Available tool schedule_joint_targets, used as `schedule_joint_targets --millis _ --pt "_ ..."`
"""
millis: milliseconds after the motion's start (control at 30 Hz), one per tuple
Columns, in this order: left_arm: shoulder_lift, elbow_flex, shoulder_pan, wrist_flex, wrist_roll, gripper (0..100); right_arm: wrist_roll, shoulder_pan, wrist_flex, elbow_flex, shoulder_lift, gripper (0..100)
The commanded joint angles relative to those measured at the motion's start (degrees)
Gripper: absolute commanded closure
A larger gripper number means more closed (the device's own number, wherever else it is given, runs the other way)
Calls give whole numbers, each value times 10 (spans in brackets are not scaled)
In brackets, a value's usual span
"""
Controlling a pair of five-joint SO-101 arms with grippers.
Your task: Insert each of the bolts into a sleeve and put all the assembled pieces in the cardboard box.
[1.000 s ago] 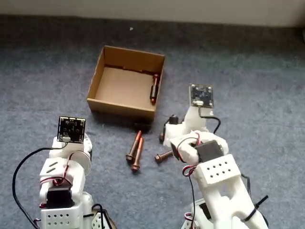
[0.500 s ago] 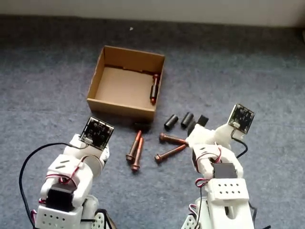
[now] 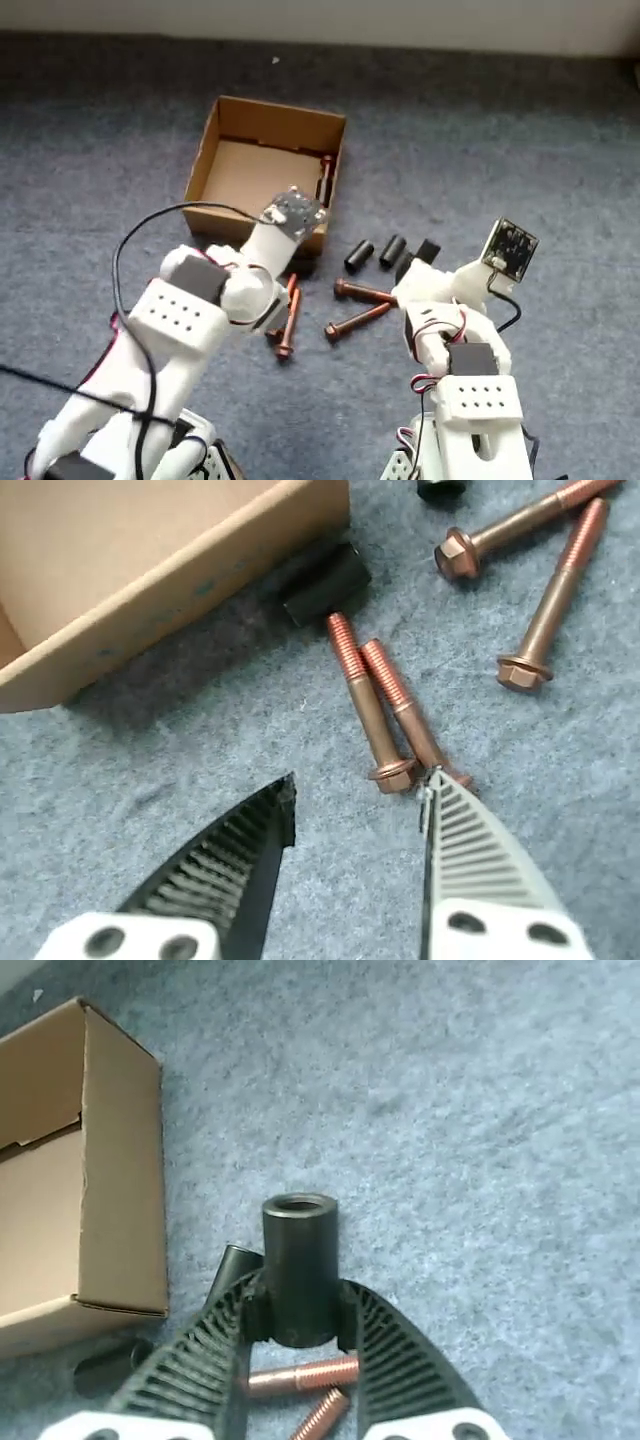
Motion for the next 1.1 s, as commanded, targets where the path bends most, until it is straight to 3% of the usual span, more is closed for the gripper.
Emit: schedule_joint_targets --millis 0,300,533,600,733,1067 --pt "151 -78 32 2 30 772 -7 7 -12 -4 -15 994" --pt "385 -145 30 -66 33 774 -6 7 -12 -4 -15 994" --pt "484 -225 30 -52 83 782 -6 7 -12 -4 -15 994" --pt "504 -243 34 -41 87 837 -6 7 -12 -4 -15 994" --pt "519 -254 35 -37 86 995 -6 7 -11 -4 -15 994" --pt "445 -208 35 -34 89 995 -6 7 -11 -4 -15 994"
